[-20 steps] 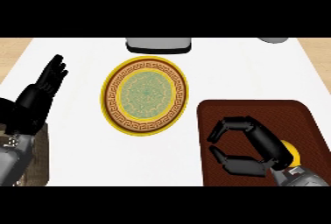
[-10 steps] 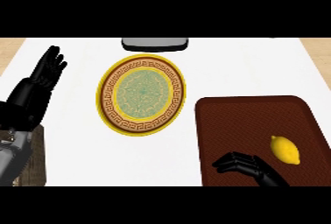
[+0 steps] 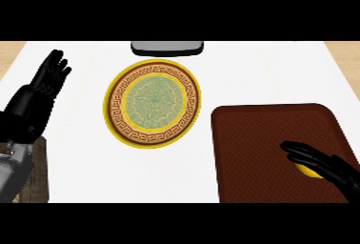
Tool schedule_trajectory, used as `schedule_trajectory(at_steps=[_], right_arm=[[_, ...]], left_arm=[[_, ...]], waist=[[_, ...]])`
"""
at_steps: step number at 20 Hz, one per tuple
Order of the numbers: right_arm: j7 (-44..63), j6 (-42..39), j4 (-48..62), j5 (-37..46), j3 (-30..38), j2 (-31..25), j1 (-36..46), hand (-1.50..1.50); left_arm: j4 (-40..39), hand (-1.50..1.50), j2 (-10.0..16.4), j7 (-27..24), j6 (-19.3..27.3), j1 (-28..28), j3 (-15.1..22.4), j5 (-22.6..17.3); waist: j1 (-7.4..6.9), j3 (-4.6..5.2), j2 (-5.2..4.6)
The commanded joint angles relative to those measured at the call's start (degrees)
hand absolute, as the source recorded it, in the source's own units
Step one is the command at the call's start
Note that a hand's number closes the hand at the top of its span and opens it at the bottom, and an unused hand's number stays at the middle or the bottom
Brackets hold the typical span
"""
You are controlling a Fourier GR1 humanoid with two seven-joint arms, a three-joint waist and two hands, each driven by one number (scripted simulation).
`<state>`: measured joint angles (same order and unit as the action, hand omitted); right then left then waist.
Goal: Pick the lemon from the tray and place it in the plate
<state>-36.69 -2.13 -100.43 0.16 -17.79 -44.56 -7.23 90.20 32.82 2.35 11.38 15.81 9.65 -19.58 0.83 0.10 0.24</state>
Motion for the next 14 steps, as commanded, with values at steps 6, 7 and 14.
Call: schedule_trajectory(at_steps=[6,7,14], right_arm=[[23.77,-5.42,-8.64,10.45,5.51,-19.66,1.73,-1.5],[25.77,-7.47,-9.33,10.62,6.17,-22.21,1.47,-1.5],[40.49,-16.89,-16.25,16.21,0.2,-24.48,1.92,-1.5]], left_arm=[[-0.35,0.0,-0.96,-0.6,-0.94,-0.22,0.61,1.05],[0.77,0.0,-0.01,0.52,-0.7,0.15,-0.54,0.6],[1.66,0.0,-1.97,-0.68,-1.01,-2.65,0.62,2.59]], waist=[[0.29,0.22,-0.05],[0.06,0.19,0.1],[-1.1,0.0,-0.18]])
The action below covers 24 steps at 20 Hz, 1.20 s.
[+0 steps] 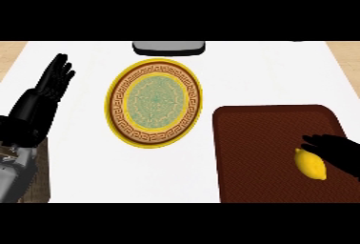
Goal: Pick the lemon from the tray and place it in the plate
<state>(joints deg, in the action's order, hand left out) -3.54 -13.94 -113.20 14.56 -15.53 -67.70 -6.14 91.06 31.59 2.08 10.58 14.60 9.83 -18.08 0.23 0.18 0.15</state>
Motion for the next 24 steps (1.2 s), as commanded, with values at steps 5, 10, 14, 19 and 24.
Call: schedule_trajectory(at_steps=[5,10,14,19,24], right_arm=[[11.86,-6.99,-2.95,8.46,-3.67,3.45,1.04,-1.5],[12.43,-9.14,5.47,14.21,-4.2,10.69,8.51,-1.5],[15.06,-9.07,8.12,22.48,-8.75,14.17,7.82,-1.5],[8.56,-9.32,16.47,26.0,-5.81,17.49,9.27,-1.5],[7.71,-9.89,23.38,30.78,-6.92,24.12,12.46,-1.5]], left_arm=[[-0.08,0.0,-0.57,-0.87,-3.51,-1.26,-3.62,0.0],[1.37,0.0,-2.41,1.85,-2.87,0.73,-3.34,2.99],[-0.87,0.0,-4.54,0.88,-3.13,0.87,-2.77,4.96],[-1.02,0.0,-5.07,3.96,-5.63,3.47,-6.48,4.33],[-0.39,0.0,-7.04,1.78,-7.05,-0.06,-6.66,6.63]], waist=[[-0.25,-0.16,-0.07],[-0.67,-0.19,-0.18],[-0.3,-0.18,-0.17],[-0.23,-0.19,-0.16],[-0.51,-0.19,-0.16]])
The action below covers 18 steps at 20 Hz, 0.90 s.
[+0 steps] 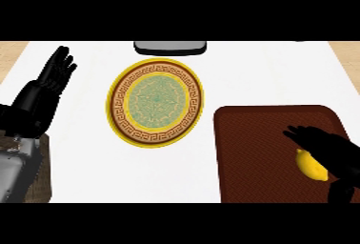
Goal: Pick the lemon from the tray and place it in the plate
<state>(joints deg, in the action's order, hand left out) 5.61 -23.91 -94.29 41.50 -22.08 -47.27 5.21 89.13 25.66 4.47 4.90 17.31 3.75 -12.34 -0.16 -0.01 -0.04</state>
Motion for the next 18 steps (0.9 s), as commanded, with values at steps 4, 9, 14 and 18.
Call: schedule_trajectory(at_steps=[4,9,14,18], right_arm=[[-8.84,0.56,11.22,5.78,1.21,3.69,1.91,-1.5],[-6.96,0.65,13.05,11.13,2.77,6.39,1.24,-1.5],[-10.73,5.08,14.97,13.4,3.35,10.01,0.69,1.5],[-11.97,17.9,16.84,16.7,2.39,14.96,3.12,1.5]], left_arm=[[0.12,0.0,-2.44,-0.48,-1.07,-0.1,-1.16,3.48],[6.28,0.0,-3.75,3.86,-1.0,-3.09,-2.11,4.61],[2.52,0.0,-4.8,1.75,-3.48,-2.46,-3.81,4.65],[2.6,0.0,-4.82,-1.56,-3.37,-4.77,-3.31,5.46]], waist=[[-0.02,-0.01,-0.04],[0.03,0.0,0.07],[0.18,0.0,0.03],[-0.29,-0.03,-0.03]])
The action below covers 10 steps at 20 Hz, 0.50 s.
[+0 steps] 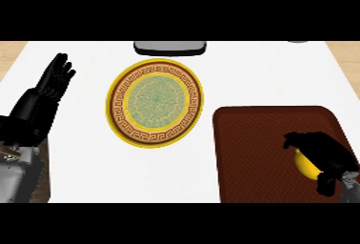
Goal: Pick the lemon from the tray and place it in the plate
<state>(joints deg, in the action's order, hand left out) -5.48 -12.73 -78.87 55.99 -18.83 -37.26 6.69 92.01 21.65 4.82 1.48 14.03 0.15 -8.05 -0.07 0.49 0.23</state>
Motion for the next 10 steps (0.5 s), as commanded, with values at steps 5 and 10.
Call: schedule_trajectory(at_steps=[5,10], right_arm=[[13.71,8.0,-4.13,1.67,5.55,8.18,-5.02,1.5],[33.71,10.63,-5.65,1.37,15.0,13.86,-13.71,1.5]], left_arm=[[0.36,0.0,0.33,1.99,-0.06,-0.08,-1.75,-0.3],[-0.67,0.0,1.89,1.67,1.61,-2.09,-4.49,0.44]], waist=[[1.98,-0.43,0.41],[8.72,-0.12,1.97]])
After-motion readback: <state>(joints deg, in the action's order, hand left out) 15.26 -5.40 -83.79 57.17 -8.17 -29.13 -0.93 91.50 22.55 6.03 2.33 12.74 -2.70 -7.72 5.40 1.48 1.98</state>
